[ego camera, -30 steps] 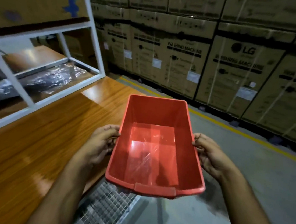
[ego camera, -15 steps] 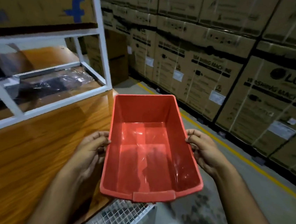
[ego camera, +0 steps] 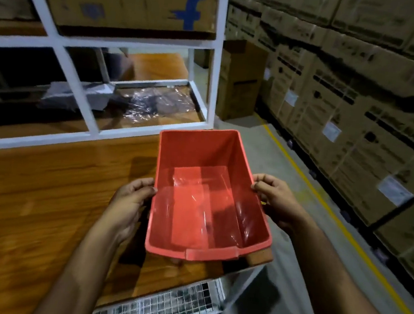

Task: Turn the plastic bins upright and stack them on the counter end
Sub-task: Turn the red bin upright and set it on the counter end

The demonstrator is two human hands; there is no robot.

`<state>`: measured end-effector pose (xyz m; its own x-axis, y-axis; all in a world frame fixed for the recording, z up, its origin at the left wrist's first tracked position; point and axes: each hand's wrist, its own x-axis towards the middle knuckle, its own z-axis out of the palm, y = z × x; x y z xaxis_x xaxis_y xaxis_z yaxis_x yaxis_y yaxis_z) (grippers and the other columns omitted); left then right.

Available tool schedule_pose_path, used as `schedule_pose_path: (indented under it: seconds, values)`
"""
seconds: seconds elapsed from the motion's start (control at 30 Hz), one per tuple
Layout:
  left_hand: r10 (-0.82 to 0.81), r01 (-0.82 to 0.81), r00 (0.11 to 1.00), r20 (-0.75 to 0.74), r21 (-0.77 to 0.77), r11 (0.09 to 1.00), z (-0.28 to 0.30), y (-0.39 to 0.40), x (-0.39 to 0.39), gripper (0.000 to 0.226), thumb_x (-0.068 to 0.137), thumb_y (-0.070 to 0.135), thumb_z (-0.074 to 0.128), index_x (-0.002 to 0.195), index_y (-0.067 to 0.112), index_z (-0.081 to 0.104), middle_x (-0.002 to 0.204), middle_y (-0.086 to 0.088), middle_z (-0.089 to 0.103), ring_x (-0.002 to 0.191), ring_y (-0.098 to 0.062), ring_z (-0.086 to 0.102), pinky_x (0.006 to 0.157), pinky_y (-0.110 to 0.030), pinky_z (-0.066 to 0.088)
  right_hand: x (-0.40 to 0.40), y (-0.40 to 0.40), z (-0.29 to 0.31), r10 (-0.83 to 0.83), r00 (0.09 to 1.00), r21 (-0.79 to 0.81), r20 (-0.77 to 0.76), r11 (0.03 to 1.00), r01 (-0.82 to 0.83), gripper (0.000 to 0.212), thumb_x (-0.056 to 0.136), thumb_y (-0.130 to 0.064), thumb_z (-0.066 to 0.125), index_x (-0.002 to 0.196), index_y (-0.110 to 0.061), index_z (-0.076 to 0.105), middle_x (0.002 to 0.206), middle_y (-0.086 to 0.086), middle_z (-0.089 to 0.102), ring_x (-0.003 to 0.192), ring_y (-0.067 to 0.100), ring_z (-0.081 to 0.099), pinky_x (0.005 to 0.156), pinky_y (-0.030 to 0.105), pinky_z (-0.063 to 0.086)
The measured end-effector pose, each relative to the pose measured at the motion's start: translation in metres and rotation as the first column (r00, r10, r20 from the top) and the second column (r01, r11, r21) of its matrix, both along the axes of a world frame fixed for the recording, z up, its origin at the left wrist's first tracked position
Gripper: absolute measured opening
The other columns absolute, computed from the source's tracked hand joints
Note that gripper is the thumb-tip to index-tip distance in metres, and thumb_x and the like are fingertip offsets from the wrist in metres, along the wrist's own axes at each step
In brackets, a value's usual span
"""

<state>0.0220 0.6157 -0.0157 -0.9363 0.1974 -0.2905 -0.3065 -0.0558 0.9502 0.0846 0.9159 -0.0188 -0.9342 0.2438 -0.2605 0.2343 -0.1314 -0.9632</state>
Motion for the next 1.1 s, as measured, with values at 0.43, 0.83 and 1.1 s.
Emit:
schedule_pose_path:
  seconds: [0.43, 0.83, 1.1]
  values:
    - [0.055, -0.06, 0.998, -0.039, -0.141, 0.988, 0.0, 0.023, 0.021, 0.029, 0.094, 0.008, 0.056, 0.118, 0.02, 0.068, 0.105, -0.007, 0.076, 0.088, -0.021, 0.072, 0.071, -0.037, 0.058, -0.01, 0.038, -0.051, 0.107, 0.993, 0.321, 0.052, 0.94, -0.118, 0.029, 0.09, -0.03, 0.049, 0.086, -0.017, 0.074, 0.081, 0.001, 0.07, 0.072, 0.014, 0.06, 0.06, 0.026, 0.044]
    - [0.135, -0.138, 0.99, -0.031, -0.247, 0.959, -0.003, 0.056, 0.024, 0.03, 0.095, 0.004, 0.05, 0.118, 0.015, 0.067, 0.099, -0.011, 0.072, 0.082, -0.02, 0.067, 0.068, -0.034, 0.053, 0.017, 0.049, -0.107, 0.174, 0.975, 0.501, 0.135, 0.837, -0.219, 0.046, 0.093, -0.028, 0.048, 0.13, -0.003, 0.058, 0.126, 0.02, 0.061, 0.121, 0.034, 0.056, 0.103, 0.037, 0.042]
    - [0.161, -0.168, 0.986, -0.048, -0.349, 0.922, 0.0, 0.066, 0.033, 0.032, 0.097, 0.005, 0.048, 0.124, 0.014, 0.063, 0.109, -0.012, 0.069, 0.09, -0.02, 0.064, 0.053, -0.027, 0.053, 0.021, 0.049, -0.117, 0.2, 0.979, 0.538, 0.029, 0.823, -0.184, 0.036, 0.099, -0.024, 0.049, 0.133, -0.019, 0.059, 0.111, 0.02, 0.065, 0.104, 0.032, 0.062, 0.09, 0.038, 0.05]
